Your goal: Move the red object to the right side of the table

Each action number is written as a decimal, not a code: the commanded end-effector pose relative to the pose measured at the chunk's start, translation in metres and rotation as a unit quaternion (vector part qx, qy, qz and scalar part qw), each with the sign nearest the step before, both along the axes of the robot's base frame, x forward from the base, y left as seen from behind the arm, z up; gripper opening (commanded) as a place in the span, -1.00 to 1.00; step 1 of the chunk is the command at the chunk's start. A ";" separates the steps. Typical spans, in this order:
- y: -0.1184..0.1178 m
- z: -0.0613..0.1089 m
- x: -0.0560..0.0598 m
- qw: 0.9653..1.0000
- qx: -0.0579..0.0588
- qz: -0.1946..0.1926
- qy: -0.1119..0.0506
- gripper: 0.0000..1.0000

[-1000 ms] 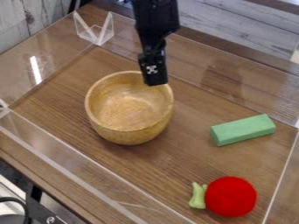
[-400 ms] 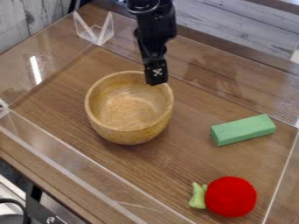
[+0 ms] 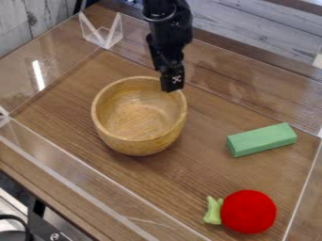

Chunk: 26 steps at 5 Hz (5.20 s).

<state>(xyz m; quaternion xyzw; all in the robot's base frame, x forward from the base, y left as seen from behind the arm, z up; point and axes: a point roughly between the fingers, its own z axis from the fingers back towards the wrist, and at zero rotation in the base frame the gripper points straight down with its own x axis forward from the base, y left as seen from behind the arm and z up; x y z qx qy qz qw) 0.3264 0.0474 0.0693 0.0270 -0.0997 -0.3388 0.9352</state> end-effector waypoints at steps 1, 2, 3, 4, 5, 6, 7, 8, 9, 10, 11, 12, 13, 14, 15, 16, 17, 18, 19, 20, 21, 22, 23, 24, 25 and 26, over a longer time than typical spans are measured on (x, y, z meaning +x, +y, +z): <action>0.007 0.015 0.013 0.999 0.010 0.033 -0.037 1.00; 0.015 0.017 0.015 0.996 0.014 0.075 -0.048 1.00; 0.021 0.021 0.016 0.991 0.016 0.120 -0.061 1.00; 0.027 0.021 0.029 0.988 0.012 0.134 -0.075 1.00; 0.033 0.019 0.041 0.987 0.003 0.141 -0.081 1.00; 0.031 0.015 0.048 0.983 -0.002 0.162 -0.086 1.00; 0.028 -0.008 0.036 0.988 -0.008 0.135 -0.072 1.00; 0.017 -0.015 0.021 0.993 -0.015 0.094 -0.072 1.00; 0.003 -0.011 0.019 0.994 -0.019 0.073 -0.075 1.00; -0.007 -0.011 0.017 0.995 -0.022 0.057 -0.074 1.00; -0.025 -0.015 0.017 0.995 -0.024 0.063 -0.073 1.00; -0.050 -0.015 0.015 0.995 -0.028 0.059 -0.074 1.00; -0.040 -0.015 0.015 0.995 -0.029 0.054 -0.075 -1.00; -0.032 -0.008 0.013 0.995 -0.029 0.052 -0.078 -1.00; -0.038 0.000 0.012 0.994 -0.029 0.062 -0.082 -1.00; -0.046 0.006 0.011 0.994 -0.030 0.068 -0.083 -1.00; -0.054 0.016 0.002 0.993 -0.033 0.071 -0.084 -1.00; -0.063 0.025 -0.007 0.993 -0.036 0.072 -0.083 -1.00; -0.073 0.029 -0.015 0.995 -0.043 0.044 -0.079 -1.00; -0.083 0.032 -0.025 0.996 -0.052 0.011 -0.073 -1.00; -0.098 0.032 -0.036 0.996 -0.062 -0.031 -0.065 -1.00; -0.113 0.034 -0.048 0.995 -0.070 -0.033 -0.059 -1.00; -0.133 0.033 -0.060 0.995 -0.080 -0.040 -0.052 -1.00; -0.158 0.024 -0.064 0.992 -0.091 -0.085 -0.036 -1.00; -0.179 0.011 -0.066 0.988 -0.101 -0.116 -0.017 1.00; -0.191 -0.005 -0.073 0.988 -0.109 -0.113 0.001 1.00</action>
